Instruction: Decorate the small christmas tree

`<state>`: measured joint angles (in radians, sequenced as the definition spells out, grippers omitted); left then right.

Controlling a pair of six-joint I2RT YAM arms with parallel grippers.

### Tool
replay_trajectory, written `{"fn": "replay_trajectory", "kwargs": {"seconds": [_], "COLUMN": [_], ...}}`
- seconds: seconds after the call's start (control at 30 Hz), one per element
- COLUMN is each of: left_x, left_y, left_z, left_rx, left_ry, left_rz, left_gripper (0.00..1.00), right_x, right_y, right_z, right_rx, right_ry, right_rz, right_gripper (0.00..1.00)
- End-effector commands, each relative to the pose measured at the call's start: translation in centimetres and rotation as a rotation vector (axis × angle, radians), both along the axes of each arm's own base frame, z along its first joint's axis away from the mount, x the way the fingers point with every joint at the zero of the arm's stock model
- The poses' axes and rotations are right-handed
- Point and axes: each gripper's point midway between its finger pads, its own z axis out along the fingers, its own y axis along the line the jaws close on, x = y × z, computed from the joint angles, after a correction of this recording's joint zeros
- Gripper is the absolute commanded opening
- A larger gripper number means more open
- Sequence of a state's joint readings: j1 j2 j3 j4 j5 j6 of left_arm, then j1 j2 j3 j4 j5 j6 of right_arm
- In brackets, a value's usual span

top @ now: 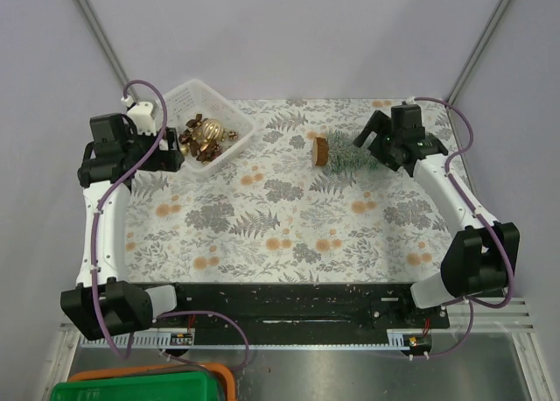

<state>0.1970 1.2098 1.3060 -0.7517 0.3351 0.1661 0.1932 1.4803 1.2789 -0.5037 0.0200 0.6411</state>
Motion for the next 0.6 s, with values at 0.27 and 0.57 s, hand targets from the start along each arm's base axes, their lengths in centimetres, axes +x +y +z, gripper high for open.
{"fn": "replay_trajectory", "kwargs": {"seconds": [0.27,0.57], "left_x": [0.2,-0.3], "left_y": [-4.5,-4.5], "left_z": [0.8,-1.1], "left_rx": [-0.055,-0.055], "left_ry": [-0.036,0.015], "left_rz": [-0.103,-0.107], "left_gripper": [0.99,0.99], "right_x": [4.2,6.3], "right_y": [-4.7,-10.4], "right_z": [-1.9,-5.3], "right_rx": [0.216,0.156], "right_ry": [0.085,0.165], "right_rz": [-0.189,-0.392], "right_gripper": [0.99,0.98]}}
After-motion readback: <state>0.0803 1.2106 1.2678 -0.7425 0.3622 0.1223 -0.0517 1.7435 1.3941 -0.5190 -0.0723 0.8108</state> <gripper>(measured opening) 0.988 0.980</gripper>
